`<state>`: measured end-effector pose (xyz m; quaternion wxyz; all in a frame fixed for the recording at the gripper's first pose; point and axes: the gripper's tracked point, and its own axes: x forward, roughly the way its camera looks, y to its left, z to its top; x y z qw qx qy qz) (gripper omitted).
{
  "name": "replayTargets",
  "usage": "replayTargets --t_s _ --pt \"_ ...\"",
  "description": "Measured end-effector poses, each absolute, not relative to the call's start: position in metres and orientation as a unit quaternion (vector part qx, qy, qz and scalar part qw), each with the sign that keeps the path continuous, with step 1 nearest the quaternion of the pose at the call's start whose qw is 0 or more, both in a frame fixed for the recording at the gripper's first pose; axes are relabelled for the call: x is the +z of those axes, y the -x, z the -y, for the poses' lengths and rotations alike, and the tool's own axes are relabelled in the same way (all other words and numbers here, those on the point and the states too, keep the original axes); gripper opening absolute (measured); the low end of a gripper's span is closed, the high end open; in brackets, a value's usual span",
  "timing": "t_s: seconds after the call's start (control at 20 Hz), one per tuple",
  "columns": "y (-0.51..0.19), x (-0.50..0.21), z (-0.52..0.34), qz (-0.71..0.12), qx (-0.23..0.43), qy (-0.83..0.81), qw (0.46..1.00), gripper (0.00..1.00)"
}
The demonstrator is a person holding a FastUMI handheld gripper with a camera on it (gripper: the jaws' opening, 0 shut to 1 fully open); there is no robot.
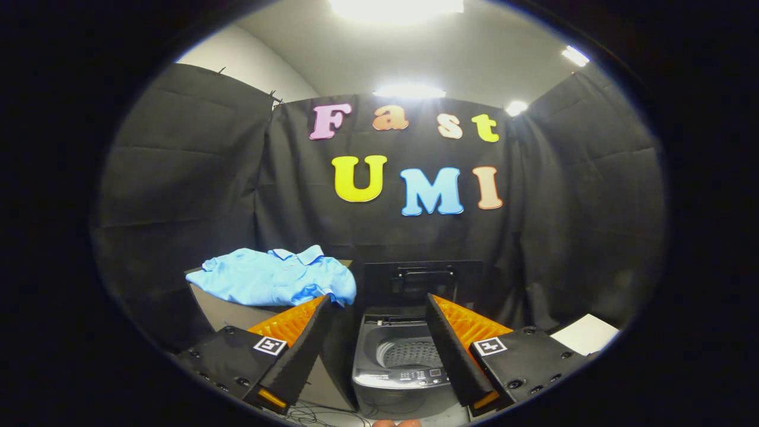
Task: Put the clothes into the washing machine and then close the washing machine lid.
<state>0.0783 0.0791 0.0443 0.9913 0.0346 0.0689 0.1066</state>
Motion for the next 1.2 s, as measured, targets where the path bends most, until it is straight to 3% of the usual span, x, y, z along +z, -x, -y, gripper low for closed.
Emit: replayTargets --t_s 0.5,0.85,1.2 --pt "-0.157 0.130 -0.160 -0.087 0.157 -0.012 0.984 0.98" --pt "-0.200 0.141 -0.237 -0.160 0.211 -0.011 0.964 0.98" --pt "-0.227 0.105 -0.306 -0.243 0.246 -0.006 0.938 0.98"
